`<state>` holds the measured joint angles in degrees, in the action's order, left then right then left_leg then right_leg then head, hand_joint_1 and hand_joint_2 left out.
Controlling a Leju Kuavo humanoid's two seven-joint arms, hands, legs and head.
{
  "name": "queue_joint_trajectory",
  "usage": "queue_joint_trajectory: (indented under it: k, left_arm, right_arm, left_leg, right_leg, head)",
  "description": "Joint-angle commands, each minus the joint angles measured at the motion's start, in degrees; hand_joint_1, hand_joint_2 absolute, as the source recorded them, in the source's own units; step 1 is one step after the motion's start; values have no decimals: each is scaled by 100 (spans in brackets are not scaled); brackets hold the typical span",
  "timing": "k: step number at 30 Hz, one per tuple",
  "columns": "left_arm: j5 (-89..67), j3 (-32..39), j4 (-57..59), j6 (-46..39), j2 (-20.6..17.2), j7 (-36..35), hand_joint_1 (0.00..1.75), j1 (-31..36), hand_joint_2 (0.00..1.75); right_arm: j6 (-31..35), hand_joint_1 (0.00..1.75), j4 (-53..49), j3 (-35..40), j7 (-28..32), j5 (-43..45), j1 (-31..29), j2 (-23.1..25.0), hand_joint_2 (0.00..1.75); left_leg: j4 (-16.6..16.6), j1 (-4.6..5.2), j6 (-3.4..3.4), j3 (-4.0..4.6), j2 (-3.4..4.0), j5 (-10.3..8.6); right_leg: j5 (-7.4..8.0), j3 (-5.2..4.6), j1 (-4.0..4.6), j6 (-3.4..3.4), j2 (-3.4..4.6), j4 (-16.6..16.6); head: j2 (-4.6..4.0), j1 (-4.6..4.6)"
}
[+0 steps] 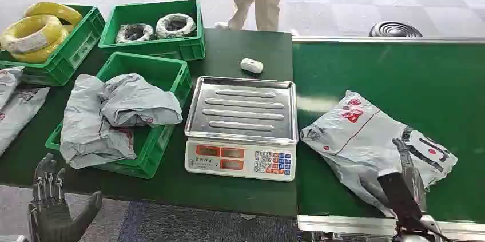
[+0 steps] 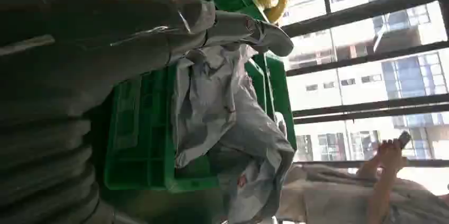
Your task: Moved the parcel from conveyor to table for the left to box.
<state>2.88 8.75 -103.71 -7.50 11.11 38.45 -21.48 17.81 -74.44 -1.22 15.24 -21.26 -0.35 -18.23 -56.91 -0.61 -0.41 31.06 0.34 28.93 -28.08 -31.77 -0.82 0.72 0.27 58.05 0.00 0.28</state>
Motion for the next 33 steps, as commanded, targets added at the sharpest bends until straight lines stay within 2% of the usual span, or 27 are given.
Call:
queue_joint_trajectory:
  k: [1, 3, 8, 10, 11, 12, 13, 14, 17, 19, 20, 21, 23, 25, 29, 30, 33]
  left_arm:
    - [-85, -354, 181, -80, -344, -79, 0, 48, 175]
    - [-37, -452, 224, -119, -427, -140, 0, 82, 175]
    - [70, -550, 319, -179, -492, -181, 0, 139, 175]
    - [71, -537, 266, -244, -482, -173, 0, 158, 175]
    - [67, -525, 221, -265, -471, -176, 0, 170, 175]
    - [65, -520, 205, -271, -467, -176, 0, 172, 175]
    - [61, -496, 167, -300, -442, -177, 0, 162, 175]
    - [61, -483, 150, -313, -431, -180, 0, 157, 175]
    - [18, -396, 70, -336, -333, -258, 0, 113, 175]
    - [-45, -262, -45, -319, -187, -293, 0, 57, 175]
    - [-54, -253, -72, -305, -176, -302, 0, 39, 175]
    - [-112, -134, -152, -288, -40, -296, 0, 22, 175]
    - [-171, -51, -240, -254, 63, -321, 0, 11, 175]
    - [-222, 30, -283, -219, 144, -318, 0, 9, 175]
    - [-272, 107, -264, -144, 186, -267, 0, 16, 175]
    - [-297, 119, -239, -129, 184, -257, 0, 22, 175]
    - [-330, 113, -83, -53, 141, -188, 0, 95, 175]
  right_arm:
    - [-185, 0, 3943, -351, -753, -879, -2329, 26, 175]
    - [-495, 0, 4828, -353, -1019, -1170, -2746, -74, 175]
    - [-934, 0, 5500, -295, -1357, -1421, -3043, -192, 175]
    - [-1139, 10, 5647, -284, -1482, -1486, -3114, -192, 175]
    - [-1205, 66, 5684, -243, -1538, -1543, -3137, -179, 175]
    - [-1228, 138, 5689, -241, -1542, -1547, -3143, -165, 175]
    - [-1317, 143, 5712, -254, -1574, -1546, -3157, -147, 175]
    - [-1342, 162, 5719, -281, -1600, -1526, -3166, -124, 175]
    - [-1173, 171, 5609, -555, -1558, -1356, -3246, 31, 175]
    - [-614, 175, 5396, -946, -1117, -1062, -3357, 203, 175]
    - [-624, 175, 5372, -933, -1163, -1081, -3403, 218, 175]
    - [-152, 175, 5025, -1388, -424, -578, -3438, 370, 175]
    - [71, 175, 4488, -1571, -197, -264, -3438, 485, 175]
    - [440, 175, 3745, -1754, 332, 259, -3331, 608, 175]
    - [712, 175, 1901, -1493, 582, 976, -2903, 786, 175]
    - [735, 175, 1487, -1353, 822, 1052, -2800, 860, 175]
    - [599, 175, 643, -524, 924, 774, -2711, 1080, 175]
  left_leg:
    - [14, -3, 3, -11, 17, -8]
    - [17, -2, 3, -10, 12, -12]
    - [14, 0, 3, -6, 4, -11]
    - [5, 1, 1, -1, -6, -5]
    - [9, 1, 2, 0, -6, -7]
    - [5, 0, 1, -1, -4, -5]
    - [10, 1, 2, 1, -5, -9]
    - [7, -2, 1, 2, -8, -8]
    - [6, -2, 2, 0, -5, -8]
    - [8, -2, 2, -2, 5, -9]
    - [3, -2, 1, -4, 10, -6]
    - [1, -2, 1, -6, 12, -3]
    - [1, 2, 1, 3, 25, -5]
    - [-3, 5, 0, 9, 16, -2]
    - [2, 7, 1, 10, 15, -6]
    - [0, 5, 2, 10, 3, -6]
    - [2, 3, 1, 8, 6, -5]
  right_leg:
    - [16, 5, 4, -4, 17, -19]
    - [18, 6, 3, -5, 12, -21]
    - [14, 3, 1, -5, 5, -17]
    - [5, 2, 0, -3, -4, -6]
    - [7, 2, 0, -5, -5, -10]
    - [6, 1, 1, -4, -2, -7]
    - [10, 0, 1, -6, -4, -12]
    - [8, 2, 3, -5, -7, -10]
    - [9, 2, 3, -5, -5, -10]
    - [13, 2, 4, -5, 6, -12]
    - [11, 3, 3, -5, 11, -6]
    - [9, 6, 3, -4, 13, -3]
    - [14, -8, -1, -6, 26, 2]
    - [8, -7, -4, -4, 19, 9]
    - [10, -16, -5, -7, 19, 8]
    - [8, -12, -4, -5, 8, 8]
    - [8, -11, -2, -6, 9, 7]
  head:
    - [0, 0]
    - [0, 0]
    - [0, 0]
    - [0, 0]
    - [0, 0]
    - [0, -2]
    - [0, 0]
    - [0, 0]
    - [0, 0]
    - [0, 0]
    - [0, 2]
    - [0, 2]
    - [0, 2]
    - [0, -2]
    - [0, -4]
    - [0, 2]
    - [0, 0]
